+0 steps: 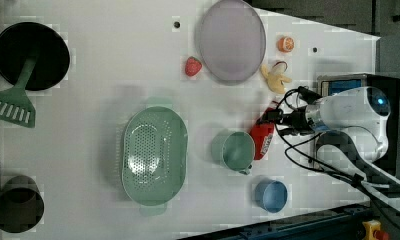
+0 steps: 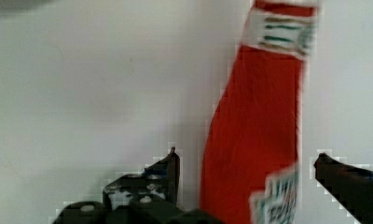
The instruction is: Pick ketchup from strainer and place it on the table
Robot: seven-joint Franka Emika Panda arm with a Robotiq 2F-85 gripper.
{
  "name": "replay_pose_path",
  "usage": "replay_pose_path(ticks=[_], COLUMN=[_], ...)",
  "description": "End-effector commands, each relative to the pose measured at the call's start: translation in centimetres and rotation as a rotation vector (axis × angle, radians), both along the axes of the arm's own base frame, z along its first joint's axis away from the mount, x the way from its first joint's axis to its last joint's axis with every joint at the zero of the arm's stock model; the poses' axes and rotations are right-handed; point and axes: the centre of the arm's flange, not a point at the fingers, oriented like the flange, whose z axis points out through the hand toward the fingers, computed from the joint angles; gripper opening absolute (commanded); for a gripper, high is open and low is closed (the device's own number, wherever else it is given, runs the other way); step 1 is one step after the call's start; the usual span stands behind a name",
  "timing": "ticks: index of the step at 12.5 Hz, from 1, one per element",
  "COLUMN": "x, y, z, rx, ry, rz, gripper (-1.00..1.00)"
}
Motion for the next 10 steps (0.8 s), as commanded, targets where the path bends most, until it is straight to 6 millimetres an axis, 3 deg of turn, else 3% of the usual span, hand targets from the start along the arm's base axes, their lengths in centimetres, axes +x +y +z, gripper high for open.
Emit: replay_pose_path(ticks=[1, 4, 8, 10], x=[5.7, 6.6, 6.0, 6.5], y=[-1.7, -1.2, 0.7, 0.7], z=[12.6, 21.2, 29.4, 33.5], rx=[-0.081, -0.115, 0.021, 0.027], ry=[-0.258, -0.255, -0.149, -0.210], rz=[0.009, -0.049, -0.246, -0.252], gripper=[1.00, 1.00, 1.00, 1.00])
